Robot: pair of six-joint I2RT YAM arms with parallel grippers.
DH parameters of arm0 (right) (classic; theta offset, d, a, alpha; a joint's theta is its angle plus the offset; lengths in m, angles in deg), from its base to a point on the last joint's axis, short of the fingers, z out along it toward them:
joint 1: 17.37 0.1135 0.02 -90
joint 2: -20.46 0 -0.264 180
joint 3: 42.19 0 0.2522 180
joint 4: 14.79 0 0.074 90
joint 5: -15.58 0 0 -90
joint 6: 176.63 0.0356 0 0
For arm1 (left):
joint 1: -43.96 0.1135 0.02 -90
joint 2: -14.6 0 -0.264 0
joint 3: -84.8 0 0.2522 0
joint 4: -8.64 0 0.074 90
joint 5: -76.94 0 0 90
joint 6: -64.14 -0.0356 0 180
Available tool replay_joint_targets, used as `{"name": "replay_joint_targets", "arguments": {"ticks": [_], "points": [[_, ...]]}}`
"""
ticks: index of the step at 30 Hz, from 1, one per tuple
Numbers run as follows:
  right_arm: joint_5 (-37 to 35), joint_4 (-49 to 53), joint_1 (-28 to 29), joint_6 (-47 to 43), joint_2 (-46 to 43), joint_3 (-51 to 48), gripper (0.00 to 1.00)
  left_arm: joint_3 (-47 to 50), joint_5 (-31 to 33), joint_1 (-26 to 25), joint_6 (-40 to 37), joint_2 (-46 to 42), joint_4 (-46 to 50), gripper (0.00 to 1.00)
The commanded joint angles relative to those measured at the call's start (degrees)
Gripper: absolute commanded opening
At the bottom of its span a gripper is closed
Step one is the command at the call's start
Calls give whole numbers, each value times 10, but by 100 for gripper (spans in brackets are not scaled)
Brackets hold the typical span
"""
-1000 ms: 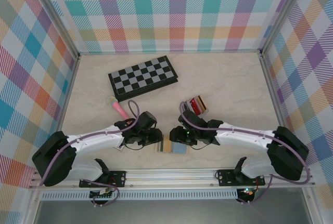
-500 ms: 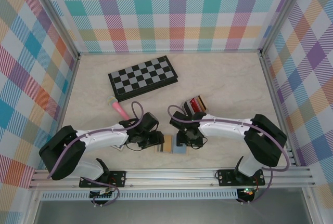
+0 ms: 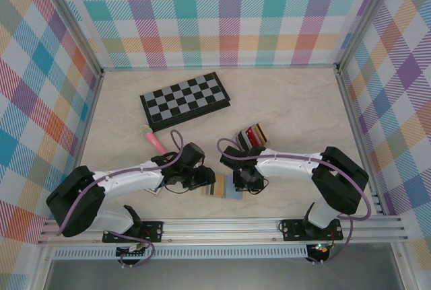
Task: Put the credit cards into the card holder
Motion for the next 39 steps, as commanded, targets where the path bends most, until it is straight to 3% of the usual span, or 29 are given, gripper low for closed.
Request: {"name": "replay_joint_targets", "arguments": {"ticks": [1, 11, 17, 36, 39], "points": [[7, -31, 2, 10, -10, -18, 31, -15, -36, 2, 0, -31, -50, 43], [-19, -21, -7, 34, -75, -49, 34, -52, -98, -13, -15, 31, -97, 42], [-17, 8, -17, 39, -134, -77, 35, -98, -89, -37, -28, 85, -83, 42], [3, 8, -32, 30, -197, -104, 14, -132, -45, -58, -43, 128, -29, 38], [8, 6, -38, 27, -216, -110, 16, -136, -34, -58, -52, 126, -13, 38]]}}
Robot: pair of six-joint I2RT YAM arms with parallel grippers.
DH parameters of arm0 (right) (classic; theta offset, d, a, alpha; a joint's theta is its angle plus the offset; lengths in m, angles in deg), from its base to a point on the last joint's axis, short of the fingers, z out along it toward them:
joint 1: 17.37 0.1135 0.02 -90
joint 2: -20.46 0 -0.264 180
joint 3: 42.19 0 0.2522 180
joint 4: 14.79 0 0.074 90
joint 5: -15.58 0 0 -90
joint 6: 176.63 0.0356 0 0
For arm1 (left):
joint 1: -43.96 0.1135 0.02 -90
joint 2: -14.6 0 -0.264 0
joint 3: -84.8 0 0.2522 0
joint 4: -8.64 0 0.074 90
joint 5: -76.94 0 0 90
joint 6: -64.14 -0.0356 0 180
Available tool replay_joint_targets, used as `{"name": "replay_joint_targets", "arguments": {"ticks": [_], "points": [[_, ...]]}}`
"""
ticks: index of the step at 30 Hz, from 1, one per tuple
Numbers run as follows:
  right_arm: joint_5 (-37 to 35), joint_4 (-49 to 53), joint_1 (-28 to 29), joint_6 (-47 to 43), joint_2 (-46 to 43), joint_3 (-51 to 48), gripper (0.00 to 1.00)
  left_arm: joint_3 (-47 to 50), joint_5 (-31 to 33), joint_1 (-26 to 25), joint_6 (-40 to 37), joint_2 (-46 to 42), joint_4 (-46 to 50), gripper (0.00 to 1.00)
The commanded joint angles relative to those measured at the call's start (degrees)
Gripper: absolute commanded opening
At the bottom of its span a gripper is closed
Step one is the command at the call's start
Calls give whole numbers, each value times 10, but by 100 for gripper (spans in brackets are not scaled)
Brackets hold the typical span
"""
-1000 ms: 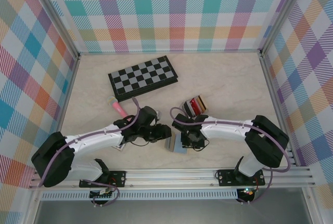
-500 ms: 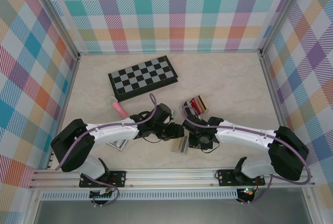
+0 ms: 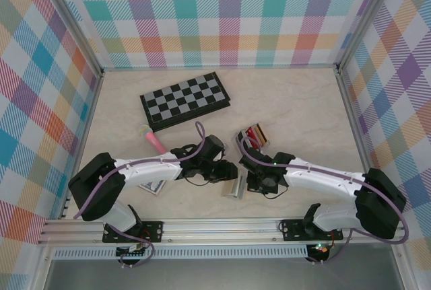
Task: Put the credit cards into the card holder
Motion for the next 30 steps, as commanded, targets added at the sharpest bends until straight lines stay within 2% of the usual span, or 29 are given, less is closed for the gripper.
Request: {"name": "replay_joint_targets", "arguments": {"ticks": [1, 9, 12, 19, 22, 24, 30], "points": [[11, 0, -7, -10, -26, -11, 16, -17, 17, -9, -20, 3, 41, 38], [49, -38, -22, -18, -48, -36, 13, -20, 3, -9, -19, 12, 30, 38], [49, -39, -23, -15, -43, -36, 18, -22, 0, -10, -17, 16, 27, 38], [49, -46, -25, -15, -33, -39, 16, -23, -2, -10, -17, 17, 28, 38], [52, -48, -26, -17, -28, -38, 13, -22, -2, -10, -17, 16, 28, 38], [55, -48, -26, -19, -29, -37, 7, -22, -2, -10, -18, 15, 27, 38], [53, -51, -35, -17, -52, -43, 4, -24, -26, -15, -6, 38, 1, 38]]}}
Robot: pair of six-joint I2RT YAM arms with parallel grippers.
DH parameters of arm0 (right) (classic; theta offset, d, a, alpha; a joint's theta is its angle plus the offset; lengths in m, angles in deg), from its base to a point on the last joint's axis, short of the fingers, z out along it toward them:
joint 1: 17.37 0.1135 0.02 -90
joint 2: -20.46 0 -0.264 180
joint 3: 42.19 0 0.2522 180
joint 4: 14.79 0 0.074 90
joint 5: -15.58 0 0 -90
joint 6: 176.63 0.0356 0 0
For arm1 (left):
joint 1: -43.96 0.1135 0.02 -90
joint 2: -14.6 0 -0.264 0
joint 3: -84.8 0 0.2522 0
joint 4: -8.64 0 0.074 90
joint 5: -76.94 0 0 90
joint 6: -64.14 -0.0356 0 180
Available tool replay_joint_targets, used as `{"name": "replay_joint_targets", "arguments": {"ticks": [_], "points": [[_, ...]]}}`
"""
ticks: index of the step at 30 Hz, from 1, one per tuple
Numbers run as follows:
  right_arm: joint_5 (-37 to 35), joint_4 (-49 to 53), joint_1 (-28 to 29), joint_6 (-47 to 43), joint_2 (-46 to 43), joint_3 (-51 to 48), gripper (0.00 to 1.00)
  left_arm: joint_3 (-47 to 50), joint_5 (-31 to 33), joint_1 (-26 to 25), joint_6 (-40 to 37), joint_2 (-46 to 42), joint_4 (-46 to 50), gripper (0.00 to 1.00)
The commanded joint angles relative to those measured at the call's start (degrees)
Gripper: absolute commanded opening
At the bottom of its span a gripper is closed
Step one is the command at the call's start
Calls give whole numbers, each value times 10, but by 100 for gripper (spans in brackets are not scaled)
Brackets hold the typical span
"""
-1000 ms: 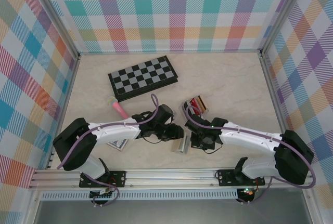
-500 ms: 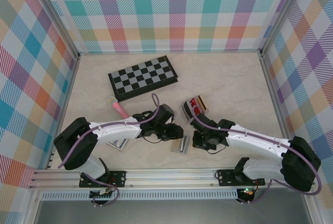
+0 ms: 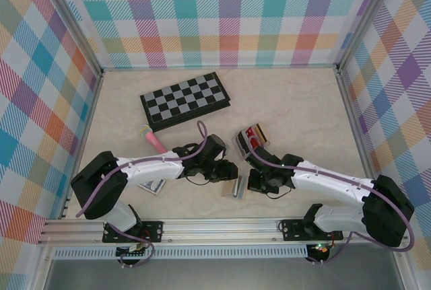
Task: Put the credit cards into the card holder
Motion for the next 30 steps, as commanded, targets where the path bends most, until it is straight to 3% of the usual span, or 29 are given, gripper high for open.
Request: {"name": "replay_joint_targets", "arguments": {"ticks": [1, 7, 10, 18, 22, 30], "points": [[15, -16, -15, -6, -21, -16, 4, -13, -31, -17, 7, 31, -15, 38], [40, -42, -44, -2, -42, -43, 5, 1, -69, -23, 49, 77, -82, 46], [50, -46, -53, -7, -44, -45, 5, 15, -43, -24, 56, 41, -94, 48], [52, -41, -58, -12, -41, -38, 5, 11, 84, -22, -8, -77, 60, 53], [50, -37, -58, -12, -40, -35, 5, 15, 120, -21, -33, -82, 132, 51], [57, -38, -58, -15, -44, -29, 5, 18, 70, -24, -42, -11, 95, 44]]}}
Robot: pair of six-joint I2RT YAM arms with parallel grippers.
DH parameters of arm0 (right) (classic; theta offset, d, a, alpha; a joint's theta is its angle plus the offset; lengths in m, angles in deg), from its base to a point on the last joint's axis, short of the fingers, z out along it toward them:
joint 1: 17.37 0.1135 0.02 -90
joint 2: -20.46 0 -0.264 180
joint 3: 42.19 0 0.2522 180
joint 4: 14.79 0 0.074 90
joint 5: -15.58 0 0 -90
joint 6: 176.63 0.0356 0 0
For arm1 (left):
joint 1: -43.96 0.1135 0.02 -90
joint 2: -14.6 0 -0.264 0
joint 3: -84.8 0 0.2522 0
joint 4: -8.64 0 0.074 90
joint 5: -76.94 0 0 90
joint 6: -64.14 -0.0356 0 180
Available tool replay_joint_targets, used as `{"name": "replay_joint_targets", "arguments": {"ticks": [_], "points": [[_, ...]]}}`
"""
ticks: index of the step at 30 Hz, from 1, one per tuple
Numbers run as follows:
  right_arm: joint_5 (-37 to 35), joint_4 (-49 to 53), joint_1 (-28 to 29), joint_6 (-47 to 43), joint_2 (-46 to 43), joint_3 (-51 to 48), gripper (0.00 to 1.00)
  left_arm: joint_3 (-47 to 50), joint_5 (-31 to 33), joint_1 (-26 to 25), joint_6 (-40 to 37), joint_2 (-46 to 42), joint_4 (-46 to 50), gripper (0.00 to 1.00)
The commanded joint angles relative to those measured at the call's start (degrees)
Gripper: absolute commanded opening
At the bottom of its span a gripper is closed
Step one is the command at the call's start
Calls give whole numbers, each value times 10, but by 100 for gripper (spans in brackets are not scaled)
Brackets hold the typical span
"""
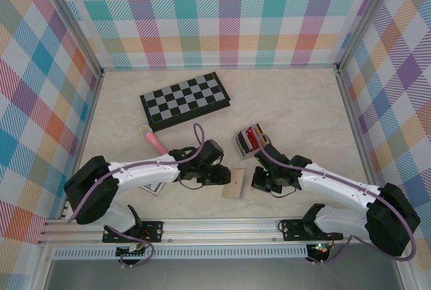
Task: Put the credit cards into the card holder
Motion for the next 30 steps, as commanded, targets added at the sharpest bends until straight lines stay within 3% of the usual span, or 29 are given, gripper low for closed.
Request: {"name": "replay_joint_targets", "arguments": {"ticks": [1, 16, 30], "points": [[13, -2, -2, -13, -7, 13, 5, 2, -17, -9, -15, 29, -1, 44], [48, -20, -2, -13, -39, 19, 5, -30, -9, -36, -10, 111, -9, 43], [106, -114, 8, -1, 55, 42, 3, -43, -5, -40, -1, 124, -11, 43]]}}
